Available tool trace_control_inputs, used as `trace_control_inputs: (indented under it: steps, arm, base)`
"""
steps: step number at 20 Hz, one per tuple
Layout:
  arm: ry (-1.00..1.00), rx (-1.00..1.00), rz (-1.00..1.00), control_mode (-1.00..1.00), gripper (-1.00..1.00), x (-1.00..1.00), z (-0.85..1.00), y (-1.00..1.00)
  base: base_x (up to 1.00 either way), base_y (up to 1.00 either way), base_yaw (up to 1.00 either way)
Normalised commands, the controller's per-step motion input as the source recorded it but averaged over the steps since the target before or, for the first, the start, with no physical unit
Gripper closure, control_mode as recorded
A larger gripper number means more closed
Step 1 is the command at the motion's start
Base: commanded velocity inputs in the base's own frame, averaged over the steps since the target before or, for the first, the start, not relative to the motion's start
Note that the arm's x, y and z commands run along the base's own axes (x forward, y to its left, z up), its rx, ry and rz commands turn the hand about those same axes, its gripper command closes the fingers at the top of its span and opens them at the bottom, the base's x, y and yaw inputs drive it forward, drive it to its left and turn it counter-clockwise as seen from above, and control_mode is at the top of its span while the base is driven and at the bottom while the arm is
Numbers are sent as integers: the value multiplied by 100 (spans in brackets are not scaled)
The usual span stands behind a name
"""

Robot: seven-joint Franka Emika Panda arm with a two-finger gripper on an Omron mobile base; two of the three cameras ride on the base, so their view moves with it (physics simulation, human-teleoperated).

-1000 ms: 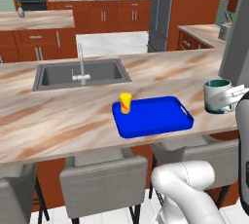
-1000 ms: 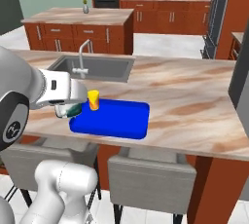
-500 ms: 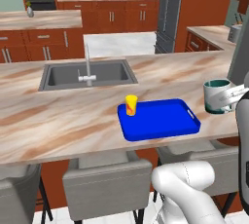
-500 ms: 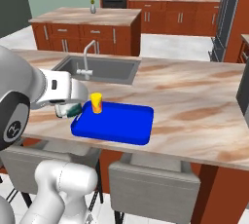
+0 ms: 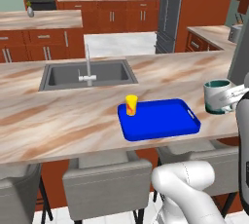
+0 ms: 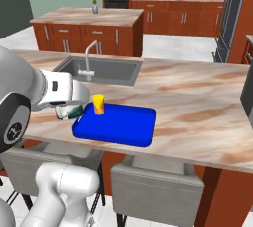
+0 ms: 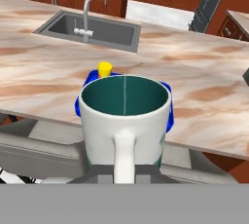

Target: There is a tray on the dining counter. Grab the cup, mug, and pitcher and place them on the tray. The pitcher may be placed next to the tray if it cannot fit the tray.

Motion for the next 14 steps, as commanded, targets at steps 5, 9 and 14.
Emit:
trace_control_inputs:
  steps: [5, 9, 14]
  arm:
    - [0, 0, 0, 100, 100, 0, 0, 0]
    - [0, 0, 0, -100, 100, 53, -10, 0]
    - [0, 0, 1, -100, 100, 61, -23, 0]
  base:
    - [38, 0, 0]
    - [0, 0, 0]
    - [0, 0, 0]
